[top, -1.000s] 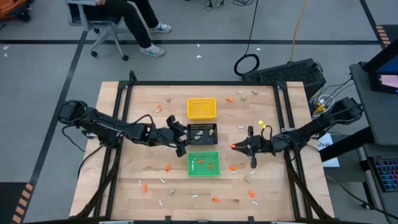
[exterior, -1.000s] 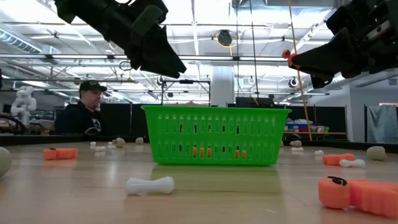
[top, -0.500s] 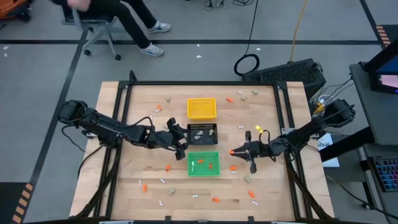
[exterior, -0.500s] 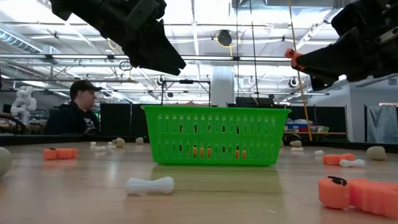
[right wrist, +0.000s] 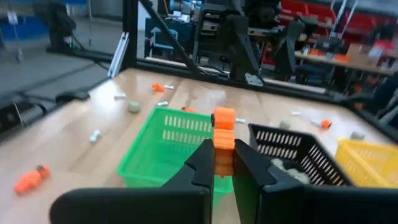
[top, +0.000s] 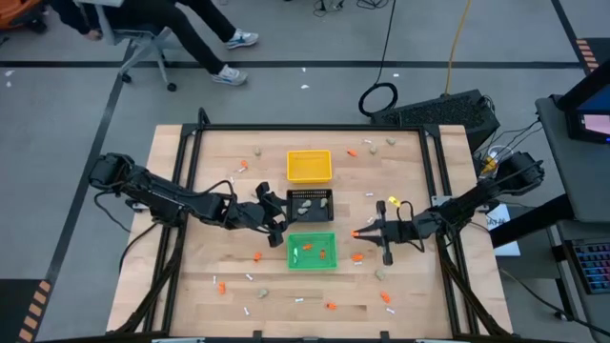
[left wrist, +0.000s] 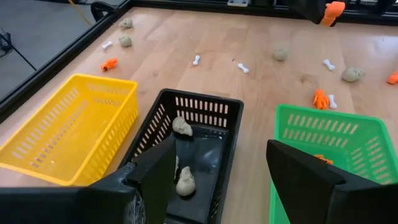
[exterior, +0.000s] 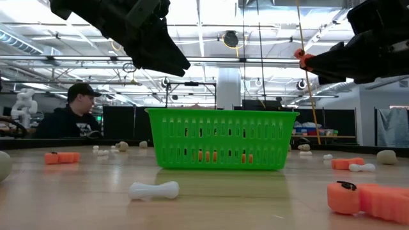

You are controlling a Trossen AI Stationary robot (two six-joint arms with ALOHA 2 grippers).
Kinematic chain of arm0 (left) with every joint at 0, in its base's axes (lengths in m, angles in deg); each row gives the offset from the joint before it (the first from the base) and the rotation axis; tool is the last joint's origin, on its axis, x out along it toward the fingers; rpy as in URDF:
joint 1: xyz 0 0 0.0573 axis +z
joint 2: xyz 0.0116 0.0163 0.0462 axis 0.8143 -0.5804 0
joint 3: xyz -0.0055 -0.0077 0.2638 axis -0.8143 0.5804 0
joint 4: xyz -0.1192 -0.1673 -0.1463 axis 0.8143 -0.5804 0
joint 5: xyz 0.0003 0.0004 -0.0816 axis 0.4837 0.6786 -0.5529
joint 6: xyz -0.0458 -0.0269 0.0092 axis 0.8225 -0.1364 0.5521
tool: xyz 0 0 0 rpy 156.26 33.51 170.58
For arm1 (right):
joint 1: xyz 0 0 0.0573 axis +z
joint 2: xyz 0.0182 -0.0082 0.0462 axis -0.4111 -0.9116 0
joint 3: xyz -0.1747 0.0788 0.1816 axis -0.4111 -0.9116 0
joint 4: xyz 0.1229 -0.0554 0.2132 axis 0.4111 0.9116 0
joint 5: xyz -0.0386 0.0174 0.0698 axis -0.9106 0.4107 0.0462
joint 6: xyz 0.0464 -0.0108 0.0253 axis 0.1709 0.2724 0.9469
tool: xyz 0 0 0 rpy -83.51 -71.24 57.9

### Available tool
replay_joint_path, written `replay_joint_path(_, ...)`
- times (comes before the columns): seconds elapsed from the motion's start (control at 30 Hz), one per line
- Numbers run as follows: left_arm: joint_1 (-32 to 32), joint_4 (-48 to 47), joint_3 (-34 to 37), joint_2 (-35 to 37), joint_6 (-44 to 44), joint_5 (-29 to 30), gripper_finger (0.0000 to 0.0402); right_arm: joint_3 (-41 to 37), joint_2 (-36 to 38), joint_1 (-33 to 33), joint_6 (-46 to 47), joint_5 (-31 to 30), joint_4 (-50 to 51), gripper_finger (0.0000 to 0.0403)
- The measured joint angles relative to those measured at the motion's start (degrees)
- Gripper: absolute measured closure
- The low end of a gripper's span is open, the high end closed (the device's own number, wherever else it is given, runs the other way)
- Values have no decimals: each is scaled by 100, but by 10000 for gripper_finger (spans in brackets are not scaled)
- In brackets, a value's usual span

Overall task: Sort Halloween decoration
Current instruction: Put the orange skeleton toy into the green basket

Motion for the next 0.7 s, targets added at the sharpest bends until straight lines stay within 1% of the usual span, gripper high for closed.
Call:
replay_joint_path(0.4, 0, 80, 0, 0, 9, -2, 153, 0, 0, -2, -2732, -11, 0, 385)
replay_joint_path(0.57, 0, 118, 0, 0, 9, -2, 153, 0, 0, -2, -3490, -15, 0, 385)
replay_joint_path(0.7, 0, 118, 0, 0, 9, -2, 153, 1, 0, -2, -3861, -15, 0, 385)
